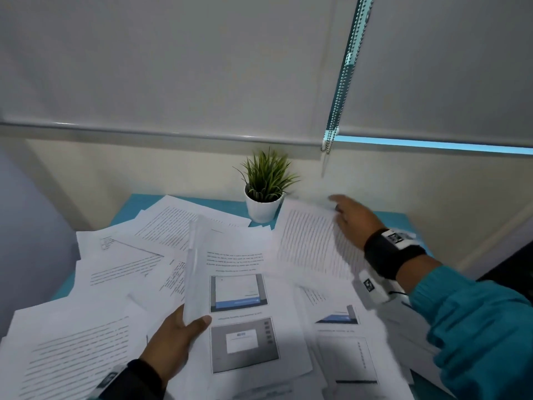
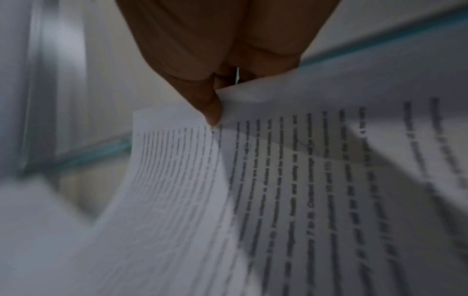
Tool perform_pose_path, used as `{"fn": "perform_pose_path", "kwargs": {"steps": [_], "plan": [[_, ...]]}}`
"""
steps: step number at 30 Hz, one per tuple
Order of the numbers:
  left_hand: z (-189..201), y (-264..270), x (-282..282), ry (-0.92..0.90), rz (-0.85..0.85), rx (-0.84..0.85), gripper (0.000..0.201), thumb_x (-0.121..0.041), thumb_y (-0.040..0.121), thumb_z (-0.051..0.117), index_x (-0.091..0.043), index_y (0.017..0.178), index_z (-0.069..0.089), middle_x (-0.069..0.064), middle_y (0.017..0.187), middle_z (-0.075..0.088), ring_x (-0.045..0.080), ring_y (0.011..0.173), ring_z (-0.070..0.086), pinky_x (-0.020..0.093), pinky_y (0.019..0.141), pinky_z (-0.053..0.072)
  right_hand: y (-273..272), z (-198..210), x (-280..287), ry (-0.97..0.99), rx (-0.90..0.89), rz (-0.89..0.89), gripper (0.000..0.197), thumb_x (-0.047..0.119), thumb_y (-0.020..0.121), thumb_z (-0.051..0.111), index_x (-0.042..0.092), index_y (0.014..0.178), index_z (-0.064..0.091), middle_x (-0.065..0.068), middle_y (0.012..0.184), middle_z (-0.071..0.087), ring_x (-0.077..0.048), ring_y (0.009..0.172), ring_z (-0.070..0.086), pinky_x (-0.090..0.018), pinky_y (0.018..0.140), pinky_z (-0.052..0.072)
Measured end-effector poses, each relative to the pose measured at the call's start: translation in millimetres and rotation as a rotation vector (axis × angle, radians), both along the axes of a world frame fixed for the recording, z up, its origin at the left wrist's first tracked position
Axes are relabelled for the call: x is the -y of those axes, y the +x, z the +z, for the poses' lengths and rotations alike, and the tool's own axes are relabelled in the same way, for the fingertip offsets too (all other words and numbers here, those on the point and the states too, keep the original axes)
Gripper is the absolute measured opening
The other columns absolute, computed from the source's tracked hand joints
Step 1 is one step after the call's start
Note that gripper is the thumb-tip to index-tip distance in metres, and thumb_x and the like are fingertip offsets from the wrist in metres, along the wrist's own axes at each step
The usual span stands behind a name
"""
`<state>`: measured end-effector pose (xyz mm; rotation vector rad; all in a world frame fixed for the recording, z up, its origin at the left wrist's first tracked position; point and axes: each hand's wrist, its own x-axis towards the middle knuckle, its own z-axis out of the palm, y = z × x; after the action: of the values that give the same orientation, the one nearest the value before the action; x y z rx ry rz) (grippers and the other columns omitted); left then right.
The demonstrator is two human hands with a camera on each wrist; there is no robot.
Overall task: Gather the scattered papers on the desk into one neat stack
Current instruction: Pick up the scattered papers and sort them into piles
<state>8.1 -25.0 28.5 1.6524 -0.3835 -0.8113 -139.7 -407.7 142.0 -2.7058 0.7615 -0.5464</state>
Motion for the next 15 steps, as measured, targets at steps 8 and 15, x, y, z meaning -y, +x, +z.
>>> {"fn": "perform_pose_path", "kwargs": {"steps": [8, 15], "plan": [[5, 0, 3, -0.025, 0.008, -0.089, 0.037, -0.017, 0.08, 0.069, -0.009, 0.116, 0.065, 0.007, 0.109, 0.075, 0.029, 0.107, 0.067, 0.042, 0.101, 0.048, -59, 86, -14, 0.061, 0.4, -0.317, 0.009, 0.012, 0.094, 0.047, 0.008, 0.094, 0.055, -0.008, 0.088, 0.059, -0.021, 0.081, 0.052, -0.025, 0.068, 0.034], [3, 0, 4, -0.014, 0.08, 0.043, 0.015, -0.01, 0.093, 0.058, -0.012, 0.1, 0.071, 0.004, 0.106, 0.071, 0.026, 0.108, 0.06, 0.029, 0.091, 0.043, -45, 13, -52, 0.428, 0.269, -0.342, 0.017, 0.011, 0.09, 0.051, 0.006, 0.102, 0.062, -0.012, 0.106, 0.067, -0.025, 0.097, 0.06, -0.027, 0.08, 0.043]]}}
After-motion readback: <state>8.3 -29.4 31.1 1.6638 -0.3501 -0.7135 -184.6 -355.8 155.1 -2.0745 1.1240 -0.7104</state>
